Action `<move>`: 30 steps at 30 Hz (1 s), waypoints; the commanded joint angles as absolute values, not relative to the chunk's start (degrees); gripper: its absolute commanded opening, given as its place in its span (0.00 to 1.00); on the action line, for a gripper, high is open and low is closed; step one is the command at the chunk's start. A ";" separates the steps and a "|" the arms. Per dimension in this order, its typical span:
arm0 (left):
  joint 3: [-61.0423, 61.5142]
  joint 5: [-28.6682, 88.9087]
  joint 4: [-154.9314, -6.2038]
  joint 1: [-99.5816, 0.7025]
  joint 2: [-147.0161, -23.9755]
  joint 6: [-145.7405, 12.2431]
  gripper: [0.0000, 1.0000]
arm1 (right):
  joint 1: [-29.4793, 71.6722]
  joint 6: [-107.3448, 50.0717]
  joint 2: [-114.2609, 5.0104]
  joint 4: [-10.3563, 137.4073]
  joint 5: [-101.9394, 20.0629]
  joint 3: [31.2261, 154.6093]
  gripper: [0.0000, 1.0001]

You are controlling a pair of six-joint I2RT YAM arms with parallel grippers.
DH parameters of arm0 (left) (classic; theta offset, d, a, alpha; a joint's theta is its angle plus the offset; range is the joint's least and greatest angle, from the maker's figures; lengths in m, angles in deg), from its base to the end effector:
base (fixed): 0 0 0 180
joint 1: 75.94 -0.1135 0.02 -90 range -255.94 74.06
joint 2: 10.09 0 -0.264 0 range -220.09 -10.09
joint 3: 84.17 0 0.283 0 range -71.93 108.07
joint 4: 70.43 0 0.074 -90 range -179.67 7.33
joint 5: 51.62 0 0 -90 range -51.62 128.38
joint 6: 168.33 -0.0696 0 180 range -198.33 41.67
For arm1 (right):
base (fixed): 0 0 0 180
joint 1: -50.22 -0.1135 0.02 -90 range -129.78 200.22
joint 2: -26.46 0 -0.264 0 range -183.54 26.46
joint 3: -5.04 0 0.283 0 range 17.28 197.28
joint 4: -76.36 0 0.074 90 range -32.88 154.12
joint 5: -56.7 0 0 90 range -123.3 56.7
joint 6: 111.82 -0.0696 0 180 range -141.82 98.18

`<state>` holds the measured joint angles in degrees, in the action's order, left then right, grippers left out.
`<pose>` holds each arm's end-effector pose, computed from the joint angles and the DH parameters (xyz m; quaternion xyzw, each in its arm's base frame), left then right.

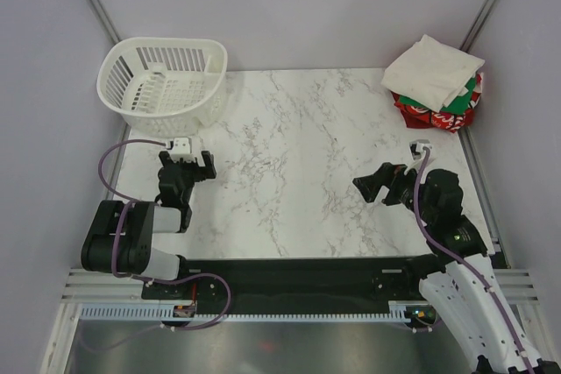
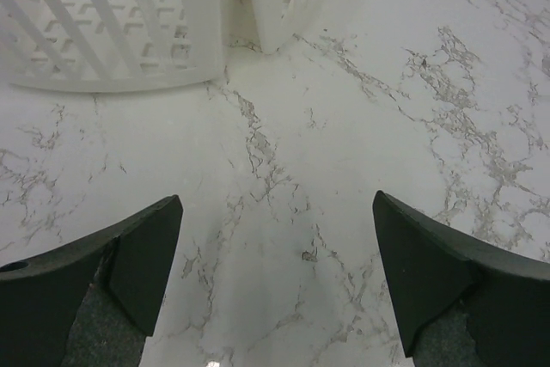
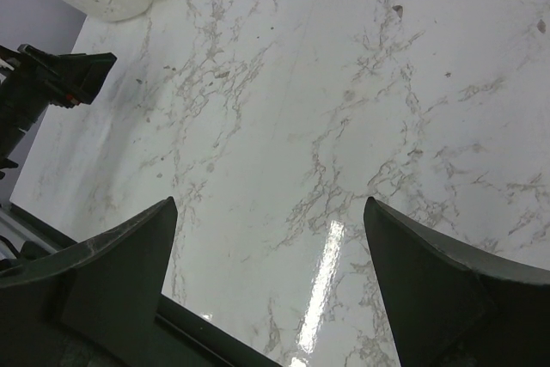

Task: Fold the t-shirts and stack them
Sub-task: Neatly place the folded tshirt to the corner

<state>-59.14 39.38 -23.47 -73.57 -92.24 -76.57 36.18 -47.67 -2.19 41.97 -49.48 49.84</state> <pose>0.2787 -0.0103 0.1120 -0.0015 0.7669 -0.0164 0.6415 0.1834 0.0659 0.2747 0.0005 0.8064 0.3051 0.5066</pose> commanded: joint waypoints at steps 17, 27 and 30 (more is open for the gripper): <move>-59.28 36.80 -17.46 -73.57 -92.27 -77.89 1.00 | 35.90 -50.28 -9.57 42.96 -31.66 54.45 0.98; -59.28 36.89 -17.54 -73.65 -92.27 -77.98 1.00 | 35.98 -49.16 -19.32 41.09 1.92 59.21 0.98; -59.28 36.89 -17.54 -73.65 -92.27 -77.89 1.00 | 35.98 -48.98 -23.54 42.06 4.66 60.87 0.98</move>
